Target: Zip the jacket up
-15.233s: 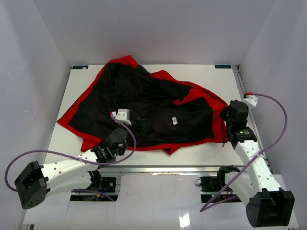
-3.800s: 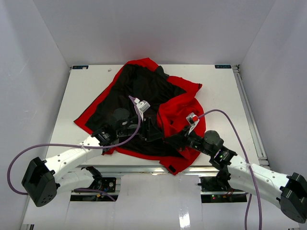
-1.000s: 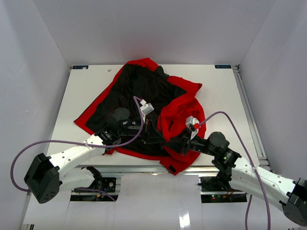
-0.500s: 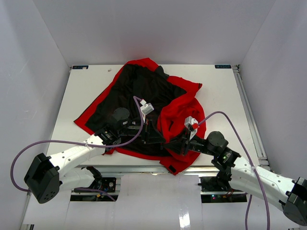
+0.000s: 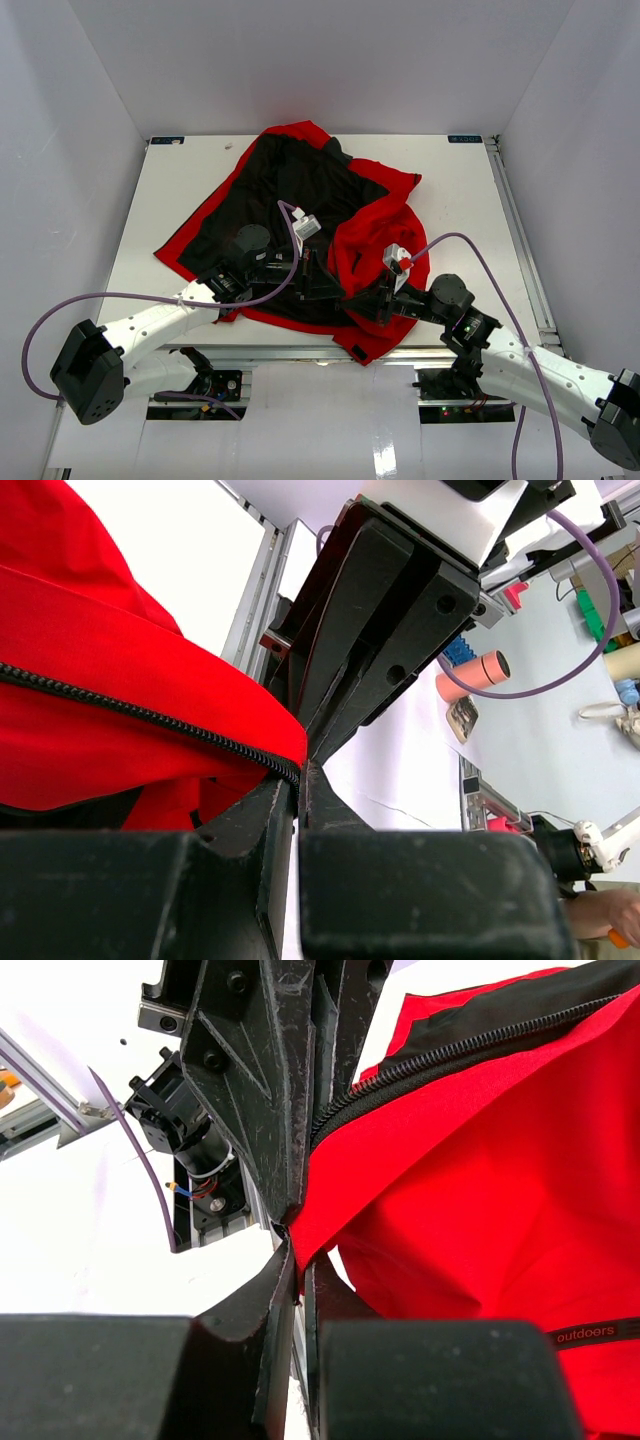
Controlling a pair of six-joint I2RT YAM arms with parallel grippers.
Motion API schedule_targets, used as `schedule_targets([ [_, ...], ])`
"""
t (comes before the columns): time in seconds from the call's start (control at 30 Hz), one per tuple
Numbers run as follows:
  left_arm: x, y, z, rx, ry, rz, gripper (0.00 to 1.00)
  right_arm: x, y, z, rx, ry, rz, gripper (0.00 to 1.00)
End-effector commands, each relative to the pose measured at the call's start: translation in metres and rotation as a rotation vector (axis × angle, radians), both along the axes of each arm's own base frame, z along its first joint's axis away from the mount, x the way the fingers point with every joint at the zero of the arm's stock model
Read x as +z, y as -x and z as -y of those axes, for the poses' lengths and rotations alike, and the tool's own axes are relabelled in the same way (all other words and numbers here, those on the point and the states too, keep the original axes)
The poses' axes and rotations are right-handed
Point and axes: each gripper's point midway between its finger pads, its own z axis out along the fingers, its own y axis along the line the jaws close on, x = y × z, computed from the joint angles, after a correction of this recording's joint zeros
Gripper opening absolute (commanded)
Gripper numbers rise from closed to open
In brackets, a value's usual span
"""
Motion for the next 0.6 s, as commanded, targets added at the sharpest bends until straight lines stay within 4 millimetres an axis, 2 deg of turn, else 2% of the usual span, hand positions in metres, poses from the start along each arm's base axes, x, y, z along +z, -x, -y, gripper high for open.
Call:
schedule_targets([
  [0.0,0.013,-0.005,-0.001,0.024,0.016,0.043,0.18,0.023,-0.003,0.001,-0.016,-0.050,0.055,0.08],
  [0.07,0.006,-0.011,-0.002,0.062,-0.020,0.035,0.41,0.024,-0.004,0.001,-0.020,-0.052,0.055,0.08],
  [0.1,0.005,-0.016,-0.004,0.093,-0.037,0.038,0.47,0.025,-0.003,0.001,-0.019,-0.055,0.059,0.08],
  [0.17,0.003,-0.024,-0.006,0.150,-0.062,0.048,0.54,0.029,-0.004,0.002,-0.027,-0.065,0.065,0.08],
  [0.23,0.005,-0.032,-0.011,0.212,-0.077,0.064,0.55,0.033,-0.006,0.005,-0.051,-0.077,0.075,0.08],
  [0.3,0.005,-0.035,-0.014,0.237,-0.087,0.066,0.54,0.036,-0.008,0.007,-0.063,-0.082,0.081,0.08],
  [0.37,0.007,-0.034,-0.014,0.234,-0.083,0.070,0.48,0.039,-0.009,0.007,-0.070,-0.082,0.081,0.08],
  [0.47,0.005,-0.033,-0.012,0.219,-0.087,0.064,0.33,0.040,-0.011,0.006,-0.080,-0.078,0.072,0.08],
  [0.57,-0.002,-0.034,-0.011,0.217,-0.102,0.052,0.24,0.043,-0.015,0.007,-0.101,-0.090,0.064,0.08],
])
